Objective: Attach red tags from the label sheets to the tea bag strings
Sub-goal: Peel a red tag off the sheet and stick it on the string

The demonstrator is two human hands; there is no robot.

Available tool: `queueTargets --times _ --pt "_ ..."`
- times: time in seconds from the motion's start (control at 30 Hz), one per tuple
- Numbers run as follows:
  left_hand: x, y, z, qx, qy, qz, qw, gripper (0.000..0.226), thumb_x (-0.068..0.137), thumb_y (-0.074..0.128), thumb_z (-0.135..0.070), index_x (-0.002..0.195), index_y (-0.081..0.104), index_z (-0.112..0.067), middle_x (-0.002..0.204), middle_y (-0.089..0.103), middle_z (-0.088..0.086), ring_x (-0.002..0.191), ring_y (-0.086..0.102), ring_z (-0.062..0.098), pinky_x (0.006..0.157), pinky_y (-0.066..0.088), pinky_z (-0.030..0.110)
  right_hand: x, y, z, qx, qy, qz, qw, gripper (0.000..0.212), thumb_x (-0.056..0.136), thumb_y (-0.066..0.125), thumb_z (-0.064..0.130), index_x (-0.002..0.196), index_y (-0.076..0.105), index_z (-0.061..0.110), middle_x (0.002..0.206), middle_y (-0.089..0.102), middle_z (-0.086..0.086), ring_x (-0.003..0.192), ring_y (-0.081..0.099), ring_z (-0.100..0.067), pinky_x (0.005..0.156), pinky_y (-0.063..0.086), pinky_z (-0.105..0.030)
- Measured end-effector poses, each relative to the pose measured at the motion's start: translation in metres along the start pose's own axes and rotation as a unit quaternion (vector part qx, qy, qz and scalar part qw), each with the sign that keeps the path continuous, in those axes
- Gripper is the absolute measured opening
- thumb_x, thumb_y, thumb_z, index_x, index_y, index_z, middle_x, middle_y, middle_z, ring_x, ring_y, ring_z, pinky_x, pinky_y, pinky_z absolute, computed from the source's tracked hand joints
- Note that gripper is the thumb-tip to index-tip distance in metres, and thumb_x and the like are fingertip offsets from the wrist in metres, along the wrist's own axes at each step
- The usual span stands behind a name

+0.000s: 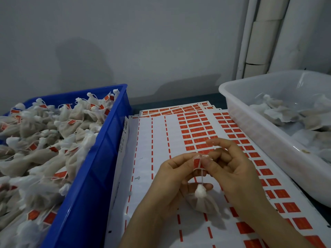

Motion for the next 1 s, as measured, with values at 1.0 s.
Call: queueTargets --times 1.0 --pt "0.004 -0.024 -0.008 0.091 0.074 -0.148 0.982 0.023 0.058 0.07 -0.035 0.079 0.076 -0.029 0.085 0.074 -0.007 0.082 0.07 0.013 0.07 0.057 0.025 0.006 -0.009 -0.009 -0.094 0.036 -0.042 0.994 0.031 0.059 0.054 0.055 0.088 0.053 0.046 0.075 0.058 0.039 0.079 0.054 0.022 0.056 0.042 0.002"
Point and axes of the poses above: each hand's wrist, its own x-axis towards the middle knuckle, its own y-axis out of the palm, z = x × y, the point moved 9 cm from there along x, towards the middle knuckle
